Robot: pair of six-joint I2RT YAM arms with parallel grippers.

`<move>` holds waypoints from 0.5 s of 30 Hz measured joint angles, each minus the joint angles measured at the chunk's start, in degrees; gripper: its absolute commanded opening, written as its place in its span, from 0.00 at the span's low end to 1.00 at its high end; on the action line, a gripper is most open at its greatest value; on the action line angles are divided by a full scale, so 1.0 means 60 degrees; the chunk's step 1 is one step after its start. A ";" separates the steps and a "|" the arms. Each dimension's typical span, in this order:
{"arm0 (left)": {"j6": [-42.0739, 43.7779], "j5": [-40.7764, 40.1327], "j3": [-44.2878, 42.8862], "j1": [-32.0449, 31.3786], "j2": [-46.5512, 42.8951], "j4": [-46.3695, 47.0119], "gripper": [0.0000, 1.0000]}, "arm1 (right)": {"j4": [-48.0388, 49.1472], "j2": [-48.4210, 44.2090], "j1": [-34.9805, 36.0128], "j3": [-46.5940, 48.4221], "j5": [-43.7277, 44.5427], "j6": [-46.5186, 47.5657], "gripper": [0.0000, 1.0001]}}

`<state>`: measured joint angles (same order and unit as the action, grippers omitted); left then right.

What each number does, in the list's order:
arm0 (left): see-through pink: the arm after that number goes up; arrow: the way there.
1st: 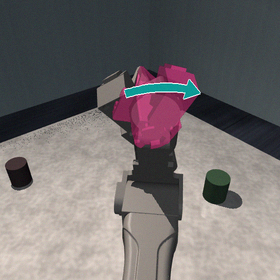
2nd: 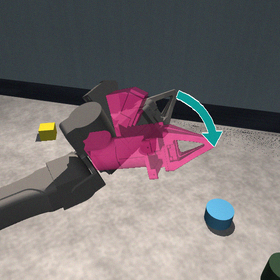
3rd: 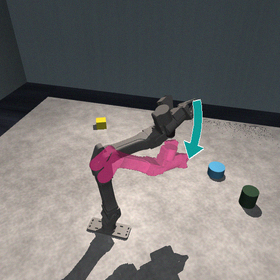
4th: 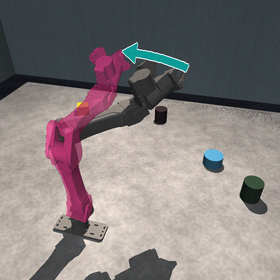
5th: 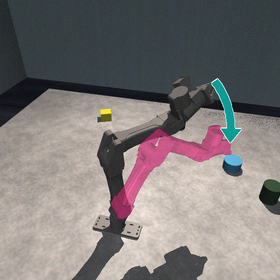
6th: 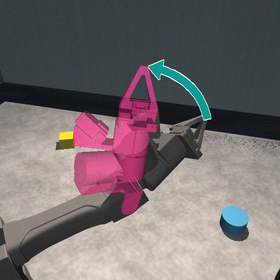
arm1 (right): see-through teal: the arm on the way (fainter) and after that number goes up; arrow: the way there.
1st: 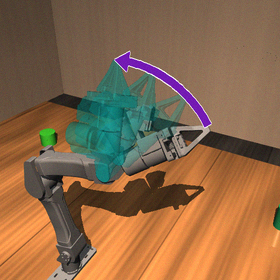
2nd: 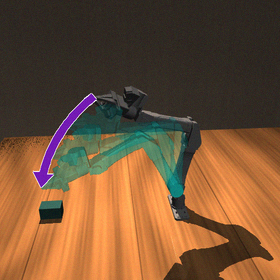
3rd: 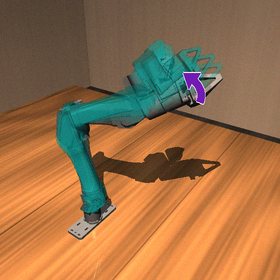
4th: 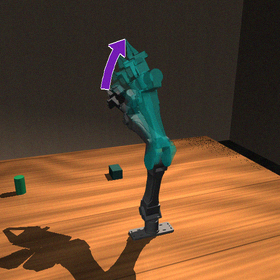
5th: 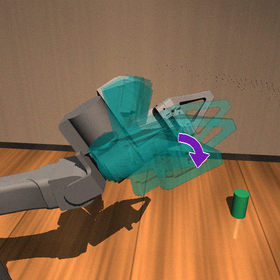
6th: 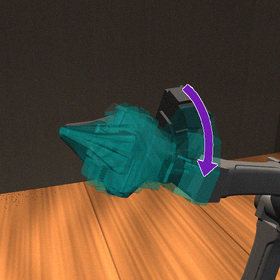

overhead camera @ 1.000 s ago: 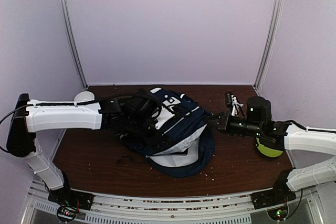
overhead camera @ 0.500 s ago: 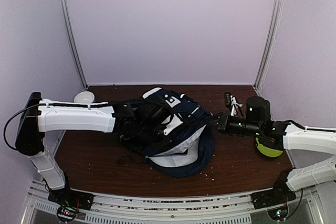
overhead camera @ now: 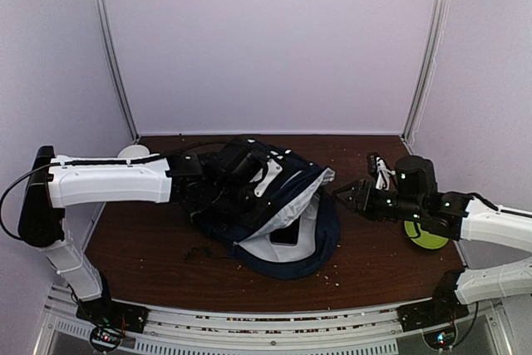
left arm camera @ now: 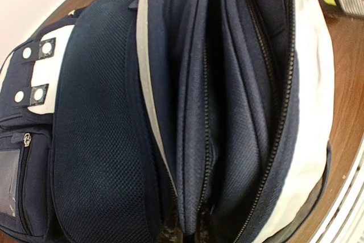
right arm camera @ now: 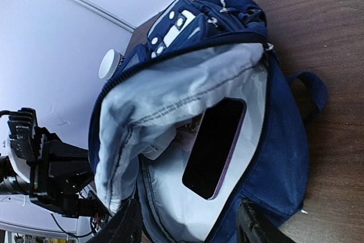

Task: Pack the student bag
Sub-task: Adjust the student bag at the center of the board.

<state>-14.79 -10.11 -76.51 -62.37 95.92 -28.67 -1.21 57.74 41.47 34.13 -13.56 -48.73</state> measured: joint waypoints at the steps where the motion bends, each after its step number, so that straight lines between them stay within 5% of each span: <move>1: -0.0182 0.0000 -0.0069 0.0029 0.0029 0.0036 0.00 | -0.0262 -0.0208 0.0047 0.0000 0.0189 -0.0113 0.57; 7: -0.1217 0.0255 -0.1049 0.0117 0.0951 0.0393 0.00 | -0.0991 -0.1020 0.0933 0.0022 0.1220 -0.0947 0.53; 15: -0.2288 0.0703 -0.1392 0.0208 0.1730 0.1239 0.00 | -0.1042 -0.0069 0.1647 0.0630 0.1789 -0.1366 0.53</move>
<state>-28.51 -5.89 -84.86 -61.12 106.30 -21.23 -7.46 57.32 51.35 37.91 -2.83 -56.93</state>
